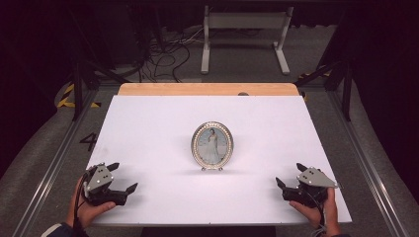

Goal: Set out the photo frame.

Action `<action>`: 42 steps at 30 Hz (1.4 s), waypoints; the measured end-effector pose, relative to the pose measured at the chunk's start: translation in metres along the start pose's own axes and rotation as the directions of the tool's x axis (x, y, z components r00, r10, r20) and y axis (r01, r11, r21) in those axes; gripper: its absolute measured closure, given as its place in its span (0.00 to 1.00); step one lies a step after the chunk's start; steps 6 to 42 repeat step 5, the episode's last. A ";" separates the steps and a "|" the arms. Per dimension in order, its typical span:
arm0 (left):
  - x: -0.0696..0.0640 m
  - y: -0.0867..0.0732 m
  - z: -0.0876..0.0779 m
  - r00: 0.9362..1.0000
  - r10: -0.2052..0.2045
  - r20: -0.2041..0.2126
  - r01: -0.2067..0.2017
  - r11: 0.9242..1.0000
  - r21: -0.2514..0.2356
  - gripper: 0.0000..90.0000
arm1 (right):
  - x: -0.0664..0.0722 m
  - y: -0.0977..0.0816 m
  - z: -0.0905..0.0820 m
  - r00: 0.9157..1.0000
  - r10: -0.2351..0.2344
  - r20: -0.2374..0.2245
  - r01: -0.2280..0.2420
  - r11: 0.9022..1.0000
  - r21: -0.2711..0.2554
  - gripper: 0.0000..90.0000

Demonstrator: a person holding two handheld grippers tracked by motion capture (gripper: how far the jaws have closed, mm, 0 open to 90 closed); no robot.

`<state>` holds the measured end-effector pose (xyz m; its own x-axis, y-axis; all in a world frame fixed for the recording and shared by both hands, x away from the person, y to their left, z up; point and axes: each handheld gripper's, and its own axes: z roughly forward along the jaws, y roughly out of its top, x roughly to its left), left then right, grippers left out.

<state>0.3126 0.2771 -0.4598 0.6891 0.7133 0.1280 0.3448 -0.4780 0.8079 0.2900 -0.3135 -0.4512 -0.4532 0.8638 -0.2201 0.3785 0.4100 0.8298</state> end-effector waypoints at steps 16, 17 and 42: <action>0.000 0.001 0.001 1.000 -0.013 -0.007 0.013 1.000 -0.002 0.08 | 0.000 0.000 0.000 1.000 0.008 0.007 -0.008 1.000 -0.001 0.16; 0.000 0.001 0.001 1.000 -0.013 -0.007 0.013 1.000 -0.002 0.08 | 0.000 0.000 0.000 1.000 0.008 0.007 -0.008 1.000 -0.001 0.16; 0.000 0.001 0.001 1.000 -0.013 -0.007 0.013 1.000 -0.002 0.08 | 0.000 0.000 0.000 1.000 0.008 0.007 -0.008 1.000 -0.001 0.16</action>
